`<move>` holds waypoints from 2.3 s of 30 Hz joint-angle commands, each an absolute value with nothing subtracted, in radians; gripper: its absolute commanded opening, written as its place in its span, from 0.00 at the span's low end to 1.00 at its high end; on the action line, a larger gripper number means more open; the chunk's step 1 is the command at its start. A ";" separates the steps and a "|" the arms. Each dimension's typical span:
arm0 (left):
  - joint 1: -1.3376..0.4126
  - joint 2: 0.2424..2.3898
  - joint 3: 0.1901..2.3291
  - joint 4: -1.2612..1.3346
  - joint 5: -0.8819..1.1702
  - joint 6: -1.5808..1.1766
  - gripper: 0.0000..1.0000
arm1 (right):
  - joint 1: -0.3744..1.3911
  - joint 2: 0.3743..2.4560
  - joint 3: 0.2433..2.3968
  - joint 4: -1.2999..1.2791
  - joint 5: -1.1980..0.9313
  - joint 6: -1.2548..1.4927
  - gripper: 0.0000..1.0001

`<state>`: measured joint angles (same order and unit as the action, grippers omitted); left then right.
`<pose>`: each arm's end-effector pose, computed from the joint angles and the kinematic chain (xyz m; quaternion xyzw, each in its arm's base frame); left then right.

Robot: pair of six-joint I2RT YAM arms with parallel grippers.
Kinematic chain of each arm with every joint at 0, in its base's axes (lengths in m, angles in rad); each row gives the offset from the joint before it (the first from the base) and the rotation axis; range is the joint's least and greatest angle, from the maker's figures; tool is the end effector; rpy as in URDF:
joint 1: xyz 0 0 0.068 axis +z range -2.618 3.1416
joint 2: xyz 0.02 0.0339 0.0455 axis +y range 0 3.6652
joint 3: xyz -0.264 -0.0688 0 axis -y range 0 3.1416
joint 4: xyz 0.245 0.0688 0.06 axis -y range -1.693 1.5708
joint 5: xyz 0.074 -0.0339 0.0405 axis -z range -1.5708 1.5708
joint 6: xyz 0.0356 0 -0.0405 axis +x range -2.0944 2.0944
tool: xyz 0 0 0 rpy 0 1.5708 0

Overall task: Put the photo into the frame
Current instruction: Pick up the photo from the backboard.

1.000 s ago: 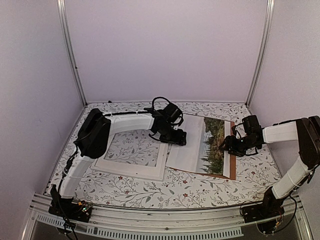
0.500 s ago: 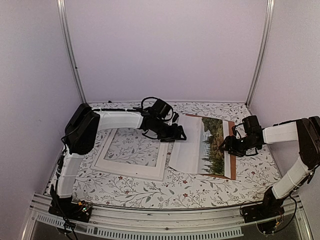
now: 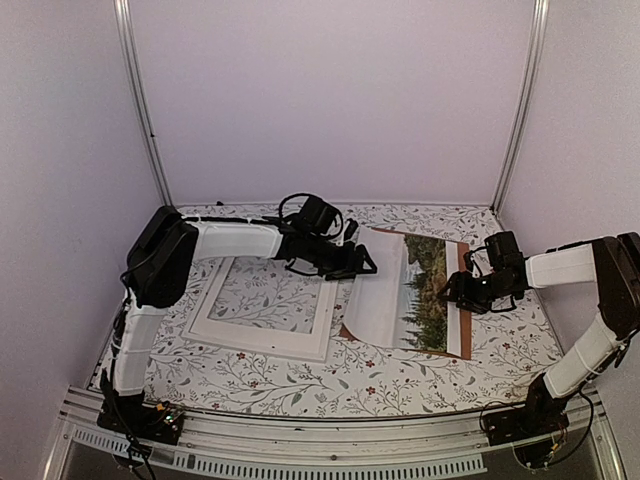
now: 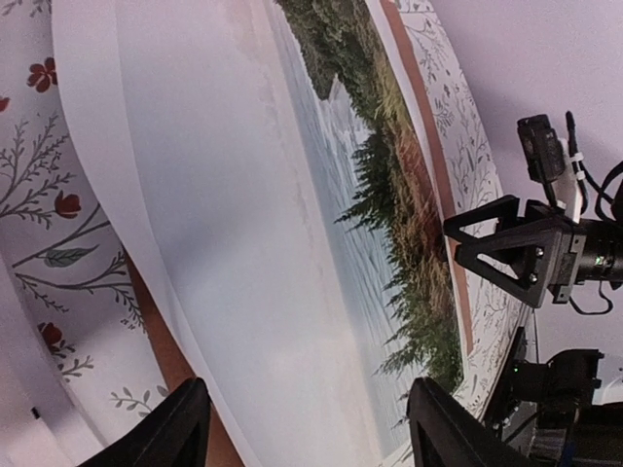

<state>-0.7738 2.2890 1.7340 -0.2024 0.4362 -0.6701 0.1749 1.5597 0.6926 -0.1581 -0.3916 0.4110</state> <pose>0.3548 -0.3677 0.1612 0.1320 0.8910 -0.4044 0.1585 0.2702 0.0615 0.1381 0.0592 0.9442 0.2557 0.1989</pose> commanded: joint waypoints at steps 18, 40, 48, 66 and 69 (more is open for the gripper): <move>-0.795 2.233 1.648 -0.199 0.276 -0.616 0.75 | 0.199 1.591 0.658 -0.205 -0.416 0.422 0.70; -0.882 2.299 1.794 -0.423 0.188 -0.622 0.74 | 0.210 1.596 0.647 -0.191 -0.416 0.428 0.70; -0.879 2.206 1.699 -0.304 0.253 -0.663 0.73 | 0.217 1.601 0.653 -0.198 -0.414 0.421 0.70; -0.823 2.024 1.485 -0.297 0.167 -0.680 0.73 | 0.351 1.663 0.726 -0.193 -0.404 0.437 0.70; -0.809 1.994 1.445 -0.305 0.126 -0.677 0.74 | 0.375 1.677 0.738 -0.192 -0.399 0.445 0.70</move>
<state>-0.8349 2.0533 1.4921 -0.2935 0.1886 -0.6819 0.3241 1.6196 0.7418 -0.1223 -0.3809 0.4149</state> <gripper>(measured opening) 0.735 0.698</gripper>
